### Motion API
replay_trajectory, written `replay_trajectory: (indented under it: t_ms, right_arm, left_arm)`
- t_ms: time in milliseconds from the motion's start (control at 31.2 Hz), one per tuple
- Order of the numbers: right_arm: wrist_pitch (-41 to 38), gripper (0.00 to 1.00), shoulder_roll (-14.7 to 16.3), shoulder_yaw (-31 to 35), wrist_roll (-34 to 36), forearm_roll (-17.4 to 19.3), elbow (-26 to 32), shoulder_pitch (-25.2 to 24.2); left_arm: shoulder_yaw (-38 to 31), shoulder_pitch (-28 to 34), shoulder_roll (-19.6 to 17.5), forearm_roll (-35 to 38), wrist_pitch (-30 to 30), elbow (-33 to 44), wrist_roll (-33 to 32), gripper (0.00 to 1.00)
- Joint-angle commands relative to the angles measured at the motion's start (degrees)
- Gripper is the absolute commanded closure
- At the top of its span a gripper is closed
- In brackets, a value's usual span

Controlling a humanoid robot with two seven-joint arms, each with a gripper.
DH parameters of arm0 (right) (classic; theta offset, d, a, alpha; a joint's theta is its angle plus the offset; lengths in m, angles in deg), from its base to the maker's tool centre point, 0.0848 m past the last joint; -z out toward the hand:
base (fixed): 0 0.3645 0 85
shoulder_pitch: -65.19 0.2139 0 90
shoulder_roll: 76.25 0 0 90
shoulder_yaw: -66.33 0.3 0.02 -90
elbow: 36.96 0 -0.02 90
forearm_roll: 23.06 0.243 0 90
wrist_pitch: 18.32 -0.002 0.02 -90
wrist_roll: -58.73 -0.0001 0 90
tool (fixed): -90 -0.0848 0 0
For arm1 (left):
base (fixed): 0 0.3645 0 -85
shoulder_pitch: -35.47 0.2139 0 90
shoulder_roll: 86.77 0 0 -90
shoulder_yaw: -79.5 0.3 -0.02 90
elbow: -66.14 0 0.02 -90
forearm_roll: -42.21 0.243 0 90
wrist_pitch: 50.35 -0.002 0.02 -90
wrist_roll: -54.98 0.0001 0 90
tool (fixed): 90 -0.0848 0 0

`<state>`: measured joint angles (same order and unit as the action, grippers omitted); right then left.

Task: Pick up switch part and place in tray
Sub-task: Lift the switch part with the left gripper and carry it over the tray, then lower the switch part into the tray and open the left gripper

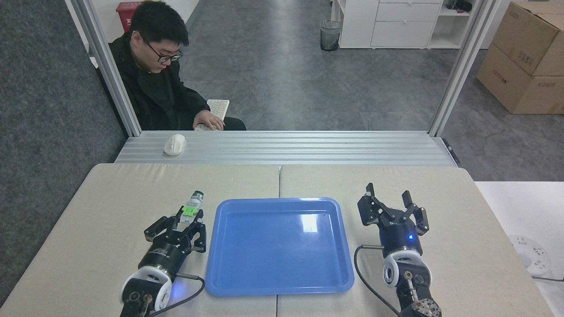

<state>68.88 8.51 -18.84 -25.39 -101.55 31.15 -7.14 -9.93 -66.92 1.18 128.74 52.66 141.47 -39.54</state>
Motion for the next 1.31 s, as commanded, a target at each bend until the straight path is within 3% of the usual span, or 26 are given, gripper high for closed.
replay_trajectory:
  t_ms: [0,160,256,609,673,705,769,897,1057,1281]
  right_arm:
    - [0.0,0.00,0.1,0.0,0.0,0.0,0.0,0.0]
    - [0.0,0.00,0.1,0.0,0.0,0.0,0.0,0.0]
    - [0.0,0.00,0.1,0.0,0.0,0.0,0.0,0.0]
    - [0.0,0.00,0.1,0.0,0.0,0.0,0.0,0.0]
    - [0.0,0.00,0.1,0.0,0.0,0.0,-0.1,0.0]
    - [0.0,0.00,0.1,0.0,0.0,0.0,0.0,0.0]
    - [0.0,0.00,0.1,0.0,0.0,0.0,-0.1,0.0]
    - [0.0,0.00,0.0,0.0,0.0,0.0,-0.1,0.0]
    - [0.0,0.00,0.0,0.0,0.0,0.0,0.0,0.0]
    - [0.0,0.00,0.0,0.0,0.0,0.0,0.0,0.0]
  left_arm:
    - [18.4,-1.3,7.5,6.1,-1.0,4.3,-0.7,1.00]
    - [20.0,-2.5,9.0,14.5,-1.2,-6.6,-1.3,1.00]
    - [20.0,-2.4,9.2,19.2,-1.3,-9.5,-5.4,1.00]
    - [19.6,-2.7,9.1,21.0,-1.3,-9.9,-8.6,0.97]
    - [19.5,-3.2,9.3,21.0,-1.5,-7.7,-8.7,0.87]
    - [19.5,-3.4,9.3,21.0,-1.8,-6.2,-8.7,0.77]
    - [19.5,-4.0,9.4,21.0,-3.5,-2.9,-8.7,0.48]
    - [19.4,-5.9,9.6,20.7,-6.3,1.3,-8.0,0.18]
    - [19.4,-6.3,10.0,20.6,-10.6,1.7,-7.3,0.01]
    - [14.2,-6.2,8.7,13.6,-13.8,1.5,-6.2,0.00]
